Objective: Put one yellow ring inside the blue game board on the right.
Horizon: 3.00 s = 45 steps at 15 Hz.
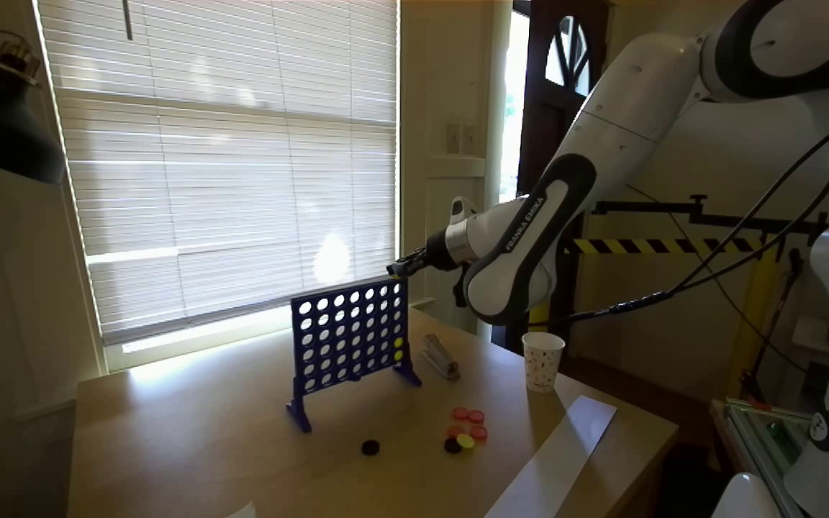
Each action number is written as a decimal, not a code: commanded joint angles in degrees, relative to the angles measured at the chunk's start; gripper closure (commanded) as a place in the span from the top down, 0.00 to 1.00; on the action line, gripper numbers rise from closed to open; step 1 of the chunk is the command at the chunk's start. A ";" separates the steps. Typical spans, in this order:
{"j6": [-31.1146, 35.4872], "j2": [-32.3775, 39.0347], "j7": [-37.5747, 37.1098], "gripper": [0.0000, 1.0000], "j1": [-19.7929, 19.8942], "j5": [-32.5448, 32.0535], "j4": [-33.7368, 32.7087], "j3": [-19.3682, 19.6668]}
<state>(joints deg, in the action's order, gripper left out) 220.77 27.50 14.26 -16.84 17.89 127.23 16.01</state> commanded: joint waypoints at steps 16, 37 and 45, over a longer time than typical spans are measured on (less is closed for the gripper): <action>1.15 2.08 1.44 0.09 -1.88 2.47 -1.76 1.40; 1.26 2.45 1.42 0.09 -3.23 2.85 -1.38 2.80; 1.28 2.61 1.38 0.94 -3.97 2.65 -1.23 3.49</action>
<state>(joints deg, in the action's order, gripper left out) 220.77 29.09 14.26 -19.60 18.47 126.72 18.71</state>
